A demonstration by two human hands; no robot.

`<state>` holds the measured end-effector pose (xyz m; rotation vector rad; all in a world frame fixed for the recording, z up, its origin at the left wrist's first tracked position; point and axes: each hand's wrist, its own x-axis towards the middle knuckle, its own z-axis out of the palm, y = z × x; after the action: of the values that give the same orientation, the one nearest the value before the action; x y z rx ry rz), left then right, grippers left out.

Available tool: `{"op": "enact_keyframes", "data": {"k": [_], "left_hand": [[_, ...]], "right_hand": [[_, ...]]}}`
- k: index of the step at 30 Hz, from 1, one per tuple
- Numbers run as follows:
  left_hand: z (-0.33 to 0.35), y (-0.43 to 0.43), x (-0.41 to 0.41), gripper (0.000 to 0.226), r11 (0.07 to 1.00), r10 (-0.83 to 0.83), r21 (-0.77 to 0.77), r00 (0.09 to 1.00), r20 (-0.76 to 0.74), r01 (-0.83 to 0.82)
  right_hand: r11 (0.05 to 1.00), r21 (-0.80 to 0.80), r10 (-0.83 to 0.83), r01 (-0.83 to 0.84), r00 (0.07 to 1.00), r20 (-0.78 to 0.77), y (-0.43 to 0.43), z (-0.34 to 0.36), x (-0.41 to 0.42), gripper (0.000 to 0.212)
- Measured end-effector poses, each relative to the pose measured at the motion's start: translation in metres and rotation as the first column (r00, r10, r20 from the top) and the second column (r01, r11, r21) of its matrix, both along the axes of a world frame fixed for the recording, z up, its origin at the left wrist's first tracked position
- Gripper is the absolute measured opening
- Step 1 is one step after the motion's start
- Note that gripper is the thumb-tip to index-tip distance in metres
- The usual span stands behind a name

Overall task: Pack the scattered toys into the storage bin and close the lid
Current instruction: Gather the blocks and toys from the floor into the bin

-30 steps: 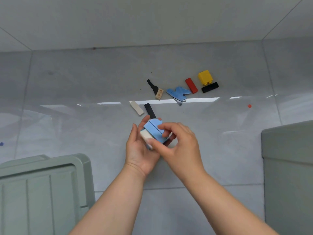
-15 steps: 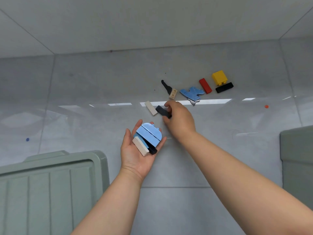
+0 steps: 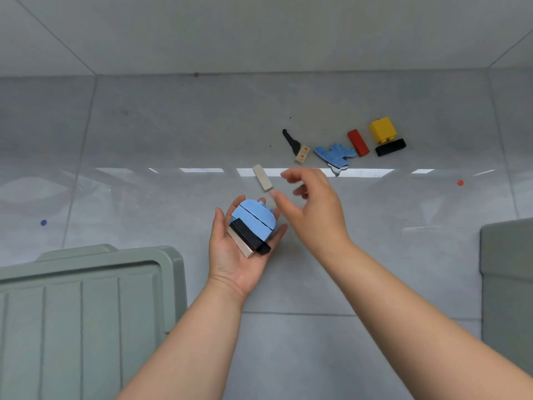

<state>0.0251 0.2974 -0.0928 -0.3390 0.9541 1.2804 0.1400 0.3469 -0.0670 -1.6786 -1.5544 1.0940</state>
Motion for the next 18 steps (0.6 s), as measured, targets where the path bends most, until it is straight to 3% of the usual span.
{"op": "enact_keyframes", "data": {"k": [5,7,9,11,14,16,18], "left_hand": [[0.003,-0.006,-0.008,0.041,1.000,0.017,-0.004,1.000,-0.017,-0.017],[0.005,-0.007,-0.013,0.041,1.000,0.020,-0.016,0.999,-0.032,-0.021],[0.006,-0.007,-0.020,0.045,0.999,0.022,-0.030,0.999,-0.044,-0.023],[0.005,-0.005,-0.026,0.049,0.999,0.029,-0.044,0.999,-0.042,-0.031],[0.002,0.002,-0.031,0.057,0.997,0.067,-0.028,0.998,-0.010,-0.067],[0.001,0.006,-0.031,0.057,0.997,0.073,-0.002,0.997,-0.003,-0.073],[0.002,0.009,-0.030,0.053,0.997,0.065,0.027,0.998,0.011,-0.066]], "right_hand": [[0.945,-0.135,0.324,-0.297,0.901,0.287,0.047,-0.040,-0.029,0.054],[0.924,-0.143,0.383,-0.355,0.854,0.351,0.050,-0.052,-0.036,0.047],[0.953,-0.122,0.303,-0.279,0.911,0.280,0.049,-0.055,-0.033,0.037],[0.981,-0.126,0.158,-0.146,0.983,0.089,0.038,-0.044,-0.030,0.033],[0.992,-0.108,0.044,-0.071,0.970,-0.238,-0.002,-0.004,-0.035,0.035],[0.985,-0.080,0.125,-0.155,0.945,-0.302,-0.029,0.017,-0.040,0.037],[0.987,-0.044,0.140,-0.156,0.958,-0.249,-0.036,0.021,-0.037,0.032]]}}
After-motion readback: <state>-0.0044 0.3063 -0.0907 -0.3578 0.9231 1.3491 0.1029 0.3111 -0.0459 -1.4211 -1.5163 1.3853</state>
